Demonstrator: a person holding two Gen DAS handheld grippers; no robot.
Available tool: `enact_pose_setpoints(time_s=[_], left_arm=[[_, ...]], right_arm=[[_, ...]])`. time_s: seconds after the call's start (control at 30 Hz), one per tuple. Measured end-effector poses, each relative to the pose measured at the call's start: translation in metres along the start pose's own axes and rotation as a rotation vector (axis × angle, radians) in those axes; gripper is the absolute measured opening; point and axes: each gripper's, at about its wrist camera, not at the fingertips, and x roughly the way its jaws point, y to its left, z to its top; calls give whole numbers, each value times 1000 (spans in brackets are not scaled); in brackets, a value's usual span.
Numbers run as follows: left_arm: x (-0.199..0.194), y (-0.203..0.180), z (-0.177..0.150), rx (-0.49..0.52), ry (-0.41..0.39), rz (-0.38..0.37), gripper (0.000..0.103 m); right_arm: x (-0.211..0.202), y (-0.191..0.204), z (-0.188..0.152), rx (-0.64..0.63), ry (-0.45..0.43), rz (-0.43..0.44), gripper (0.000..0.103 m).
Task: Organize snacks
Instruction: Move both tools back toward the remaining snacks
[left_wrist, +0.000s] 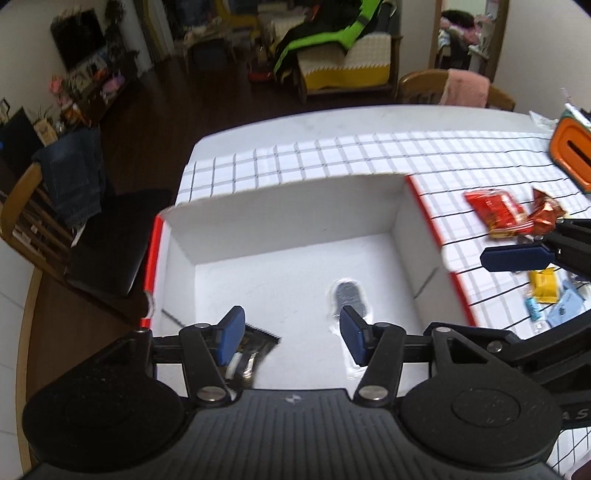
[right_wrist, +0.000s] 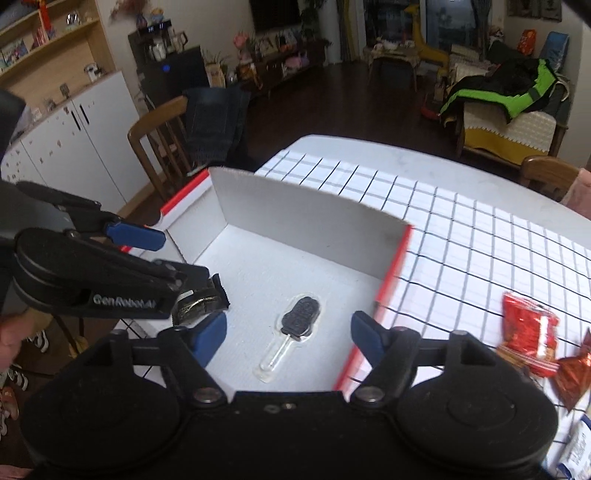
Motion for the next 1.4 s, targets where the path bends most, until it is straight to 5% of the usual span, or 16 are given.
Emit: enact_pose_setpoints(time_s=[0.43,0.8,1.4], left_arm=[[-34,-89,-5,47,-135,-66,75],[-31,-165,-11,70,-169,-130,85],[46,-253,-19,96,12,-171,85]], right_arm=[[-69,-60,-46,65,-111,-82,96],[-111,-124,-104,171,-163,-184,103],[-118,-233,-185,321,-104,-343,103]])
